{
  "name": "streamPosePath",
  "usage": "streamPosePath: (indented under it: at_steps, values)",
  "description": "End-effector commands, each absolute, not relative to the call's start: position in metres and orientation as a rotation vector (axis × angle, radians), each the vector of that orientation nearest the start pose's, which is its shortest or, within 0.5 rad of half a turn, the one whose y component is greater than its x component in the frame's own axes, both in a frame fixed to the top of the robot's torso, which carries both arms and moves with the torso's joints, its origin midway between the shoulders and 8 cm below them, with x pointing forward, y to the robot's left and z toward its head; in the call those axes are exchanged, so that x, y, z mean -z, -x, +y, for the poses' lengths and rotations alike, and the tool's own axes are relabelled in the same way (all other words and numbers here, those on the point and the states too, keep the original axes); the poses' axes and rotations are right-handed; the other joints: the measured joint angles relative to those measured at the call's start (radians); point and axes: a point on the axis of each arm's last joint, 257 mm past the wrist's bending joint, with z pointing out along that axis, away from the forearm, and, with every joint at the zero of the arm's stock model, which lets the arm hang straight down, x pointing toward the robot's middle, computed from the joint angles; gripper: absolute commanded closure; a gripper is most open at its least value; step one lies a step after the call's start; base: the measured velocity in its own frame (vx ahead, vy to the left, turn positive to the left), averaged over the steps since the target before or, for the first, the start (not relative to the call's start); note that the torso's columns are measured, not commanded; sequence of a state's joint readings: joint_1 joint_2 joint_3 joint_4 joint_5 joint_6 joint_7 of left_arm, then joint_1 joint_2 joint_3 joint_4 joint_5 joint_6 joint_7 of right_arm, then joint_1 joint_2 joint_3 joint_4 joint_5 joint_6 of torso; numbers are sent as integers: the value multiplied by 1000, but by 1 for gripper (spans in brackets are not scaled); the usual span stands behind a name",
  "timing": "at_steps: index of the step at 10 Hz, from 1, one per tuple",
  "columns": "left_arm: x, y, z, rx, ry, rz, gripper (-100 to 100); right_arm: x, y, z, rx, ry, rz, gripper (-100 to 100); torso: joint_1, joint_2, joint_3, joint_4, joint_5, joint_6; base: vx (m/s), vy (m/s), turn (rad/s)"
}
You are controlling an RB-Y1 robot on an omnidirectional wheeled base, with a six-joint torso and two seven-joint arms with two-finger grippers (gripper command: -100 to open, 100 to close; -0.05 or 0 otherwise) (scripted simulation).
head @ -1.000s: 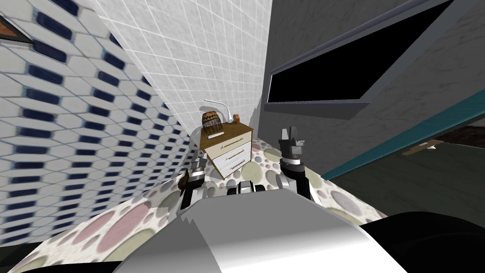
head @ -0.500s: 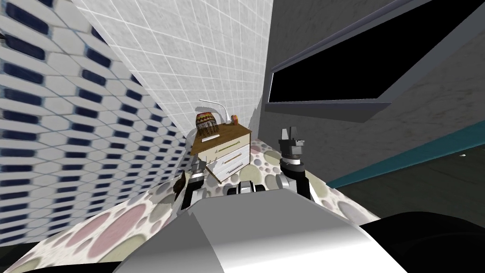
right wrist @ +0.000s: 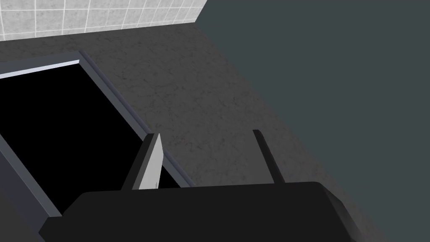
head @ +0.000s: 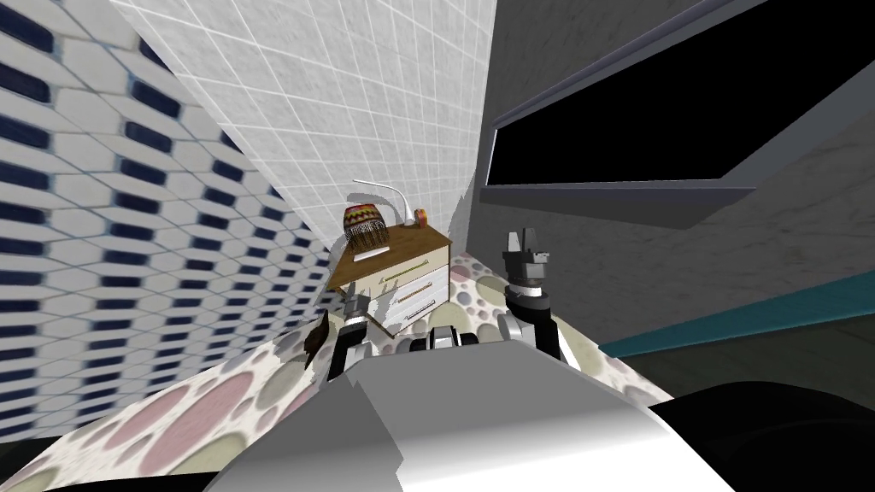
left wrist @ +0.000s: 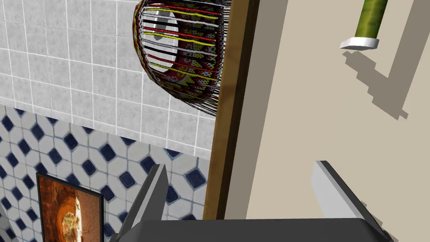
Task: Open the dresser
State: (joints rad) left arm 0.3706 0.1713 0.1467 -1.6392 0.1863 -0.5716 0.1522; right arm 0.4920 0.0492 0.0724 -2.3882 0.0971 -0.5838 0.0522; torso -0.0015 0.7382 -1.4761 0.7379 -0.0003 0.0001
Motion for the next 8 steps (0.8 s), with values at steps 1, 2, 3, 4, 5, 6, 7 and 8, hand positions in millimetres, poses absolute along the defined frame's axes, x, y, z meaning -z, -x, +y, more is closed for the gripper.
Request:
streamPosePath:
  at_steps: [1, 2, 3, 4, 5, 6, 7, 8]
  values:
    - [219, -394, 403, 1206, 1163, 760, -100, -88, -307, -243, -1300, -465, 494, 0, -1, 1, 1, 0, 0, 0, 112, -142, 51]
    - [227, -392, 405, 1200, 1189, 746, -100, -88, -307, -243, -1300, -465, 494, 0, 1, 1, 1, 0, 0, 0, 122, -99, 53]
    - [236, -390, 405, 1196, 1218, 730, -100, -88, -307, -243, -1300, -465, 494, 0, 4, 0, 0, 0, 1, 0, 122, -86, 35]
    - [245, -388, 403, 1195, 1248, 709, -100, -88, -307, -243, -1300, -465, 494, 0, 4, 0, 0, 0, 1, 0, 110, -110, 33]
    - [253, -387, 400, 1196, 1280, 685, -100, -88, -307, -243, -1300, -465, 494, 0, 1, 0, 0, 0, 0, 0, 92, -96, 31]
    - [261, -385, 395, 1200, 1313, 658, -100, -88, -307, -243, -1300, -465, 494, 0, 2, 1, 1, 0, 0, 0, 60, -58, 27]
    - [267, -384, 390, 1204, 1342, 632, -100, -88, -307, -243, -1300, -465, 494, 0, 3, 2, 1, 1, 1, 0, 39, -42, 14]
    - [271, -383, 386, 1207, 1360, 616, -100, -88, -307, -243, -1300, -465, 494, 0, 4, 2, 2, 1, 1, 0, 24, -32, 9]
